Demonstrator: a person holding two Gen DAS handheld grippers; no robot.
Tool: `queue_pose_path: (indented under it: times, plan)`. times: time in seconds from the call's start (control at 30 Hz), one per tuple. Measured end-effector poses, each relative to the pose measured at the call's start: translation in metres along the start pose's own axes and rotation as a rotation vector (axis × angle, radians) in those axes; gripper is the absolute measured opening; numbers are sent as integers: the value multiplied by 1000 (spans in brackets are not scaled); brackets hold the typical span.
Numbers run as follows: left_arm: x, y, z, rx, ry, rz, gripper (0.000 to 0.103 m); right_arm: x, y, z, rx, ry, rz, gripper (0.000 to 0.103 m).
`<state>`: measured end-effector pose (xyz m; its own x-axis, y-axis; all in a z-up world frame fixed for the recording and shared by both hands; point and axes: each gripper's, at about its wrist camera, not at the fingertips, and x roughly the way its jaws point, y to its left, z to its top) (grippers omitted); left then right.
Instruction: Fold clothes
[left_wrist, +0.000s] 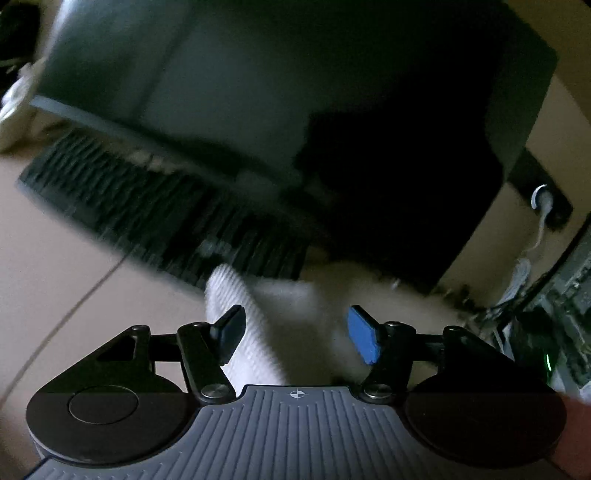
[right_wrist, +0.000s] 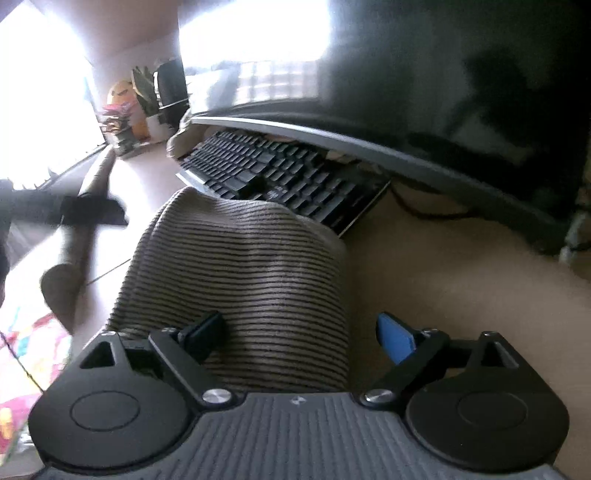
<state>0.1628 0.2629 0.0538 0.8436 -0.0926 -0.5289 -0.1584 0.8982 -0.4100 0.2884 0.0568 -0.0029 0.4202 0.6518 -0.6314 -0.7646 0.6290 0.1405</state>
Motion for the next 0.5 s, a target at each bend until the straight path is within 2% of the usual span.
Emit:
queue_pose_path:
  times: [0.07, 0.1, 0.17, 0.2, 0.27, 0.37, 0.5]
  plan:
    - [23, 0, 10, 36, 17, -41, 63, -12, 12, -1, -39, -26, -44, 90]
    - [37, 4, 11, 40, 48, -51, 63, -17, 20, -3, -38, -34, -19, 85]
    - [63, 14, 6, 49, 122, -24, 60, -28, 35, -7, -36, -51, 32, 72]
    - [70, 22, 2, 45, 151, -14, 59, -34, 42, -8, -35, -59, 57, 70]
    - [83, 37, -7, 34, 204, 2, 60, -33, 56, -16, -65, -65, 53, 70]
    - [85, 52, -11, -12, 210, -38, 60, -22, 74, -31, -134, -66, 4, 73]
    - [85, 58, -9, -18, 213, -46, 61, -8, 97, -49, -220, -64, -57, 76]
